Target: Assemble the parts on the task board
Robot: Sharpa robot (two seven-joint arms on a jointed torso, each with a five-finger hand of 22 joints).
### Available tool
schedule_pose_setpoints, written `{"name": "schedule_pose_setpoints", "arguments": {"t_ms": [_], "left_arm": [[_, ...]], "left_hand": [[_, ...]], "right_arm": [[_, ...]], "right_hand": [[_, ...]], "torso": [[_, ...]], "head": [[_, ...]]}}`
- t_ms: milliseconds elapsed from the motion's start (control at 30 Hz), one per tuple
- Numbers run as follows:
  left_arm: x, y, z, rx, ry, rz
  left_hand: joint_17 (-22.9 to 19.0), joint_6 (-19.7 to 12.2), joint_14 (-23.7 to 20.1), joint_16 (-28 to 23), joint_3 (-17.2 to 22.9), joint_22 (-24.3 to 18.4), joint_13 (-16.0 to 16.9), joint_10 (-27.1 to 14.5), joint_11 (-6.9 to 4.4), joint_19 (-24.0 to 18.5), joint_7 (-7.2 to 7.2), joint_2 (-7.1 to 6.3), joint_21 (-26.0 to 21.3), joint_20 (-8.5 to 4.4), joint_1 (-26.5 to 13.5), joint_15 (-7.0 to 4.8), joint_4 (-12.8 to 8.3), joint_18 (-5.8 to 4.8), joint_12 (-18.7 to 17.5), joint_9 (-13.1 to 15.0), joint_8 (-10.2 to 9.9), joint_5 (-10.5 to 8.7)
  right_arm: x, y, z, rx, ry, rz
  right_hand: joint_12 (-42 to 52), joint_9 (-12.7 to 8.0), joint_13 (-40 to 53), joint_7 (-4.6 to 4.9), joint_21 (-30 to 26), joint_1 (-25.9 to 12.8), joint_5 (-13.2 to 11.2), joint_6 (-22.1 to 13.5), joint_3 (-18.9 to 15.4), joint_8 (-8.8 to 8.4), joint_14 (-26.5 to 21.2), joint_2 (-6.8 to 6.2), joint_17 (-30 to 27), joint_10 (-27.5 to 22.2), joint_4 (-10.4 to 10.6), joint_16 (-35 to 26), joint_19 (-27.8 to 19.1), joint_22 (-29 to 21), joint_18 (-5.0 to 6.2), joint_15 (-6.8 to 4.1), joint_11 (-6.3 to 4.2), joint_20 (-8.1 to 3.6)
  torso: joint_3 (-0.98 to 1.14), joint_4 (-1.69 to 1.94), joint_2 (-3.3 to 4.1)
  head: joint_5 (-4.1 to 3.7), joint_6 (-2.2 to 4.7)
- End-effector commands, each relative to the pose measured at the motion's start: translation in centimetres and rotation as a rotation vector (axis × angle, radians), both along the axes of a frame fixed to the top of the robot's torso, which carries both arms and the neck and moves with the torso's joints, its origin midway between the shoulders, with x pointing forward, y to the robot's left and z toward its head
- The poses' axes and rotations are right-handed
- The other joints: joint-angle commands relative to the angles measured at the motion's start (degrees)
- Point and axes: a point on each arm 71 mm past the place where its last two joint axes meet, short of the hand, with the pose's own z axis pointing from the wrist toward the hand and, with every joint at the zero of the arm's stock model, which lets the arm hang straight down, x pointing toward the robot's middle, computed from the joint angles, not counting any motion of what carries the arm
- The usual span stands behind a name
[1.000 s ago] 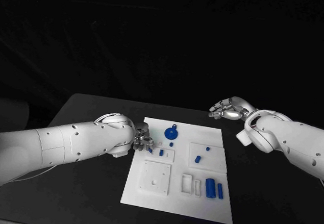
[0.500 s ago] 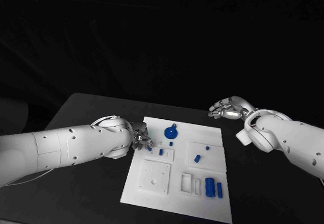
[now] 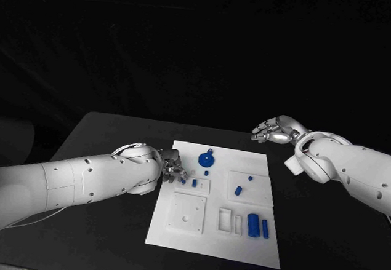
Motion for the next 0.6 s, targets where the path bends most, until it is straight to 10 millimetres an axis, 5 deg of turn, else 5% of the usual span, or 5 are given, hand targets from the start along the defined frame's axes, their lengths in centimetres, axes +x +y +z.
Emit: {"name": "schedule_pose_setpoints", "arguments": {"t_ms": [33,600], "left_arm": [[-0.23,-0.18,-0.31,0.0,0.001,-0.012],[-0.42,0.01,-0.55,0.018,0.032,-0.019]], "left_hand": [[0.1,0.4,-0.3,0.2,0.4,1.3,0.1,0.9,-1.29,0.4,0.15,0.28,0.2,-4.25,0.7,-0.56,-0.2,-0.88,0.2,0.0,0.2,0.34],[0.1,0.5,-0.3,0.2,0.5,1.3,0.2,0.8,-1.31,0.4,0.13,0.23,0.3,-4.31,0.8,-0.59,-0.2,-0.88,0.3,-0.1,0.1,0.42]], "right_arm": [[-0.05,0.06,0.03,-0.003,-0.002,0.014],[-0.09,0.02,0.03,-0.002,-0.002,0.015]], "right_hand": [[0.0,-0.1,0.0,0.69,-0.4,-0.1,-0.1,0.3,0.1,0.12,0.3,0.22,0.1,0.2,-0.4,0.4,0.4,0.0,0.51,-0.11,0.12,-0.16],[0.0,-0.1,0.0,0.71,-0.5,-0.1,-0.1,0.2,0.1,0.1,0.2,0.21,0.1,0.2,-0.4,0.4,0.4,0.0,0.52,-0.11,0.14,-0.14]], "torso": [[0.02,-0.04,0.01],[-0.01,0.02,0.01]], "head": [[-0.01,-0.07],[-0.05,-0.17]]}}
